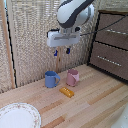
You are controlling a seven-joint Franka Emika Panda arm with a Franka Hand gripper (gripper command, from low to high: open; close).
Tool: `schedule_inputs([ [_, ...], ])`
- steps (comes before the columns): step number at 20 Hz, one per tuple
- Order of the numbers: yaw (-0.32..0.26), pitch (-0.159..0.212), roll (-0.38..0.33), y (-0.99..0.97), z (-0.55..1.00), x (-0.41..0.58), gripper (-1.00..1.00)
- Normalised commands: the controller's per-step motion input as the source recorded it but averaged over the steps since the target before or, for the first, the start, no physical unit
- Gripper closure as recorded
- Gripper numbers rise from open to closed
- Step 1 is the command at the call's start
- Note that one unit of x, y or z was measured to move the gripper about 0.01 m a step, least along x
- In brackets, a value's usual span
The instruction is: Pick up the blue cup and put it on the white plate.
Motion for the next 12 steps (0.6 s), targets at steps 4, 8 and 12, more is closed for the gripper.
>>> schedule_inputs([
  [4, 0.053, 0.081, -0.005, 0.0, -0.13, 0.492, -1.0],
  [8, 0.066, 0.101, -0.007, 0.0, -0.13, 0.641, -1.0],
  [12, 0.067, 0.116, -0.008, 0.0, -0.15, 0.629, -1.0],
])
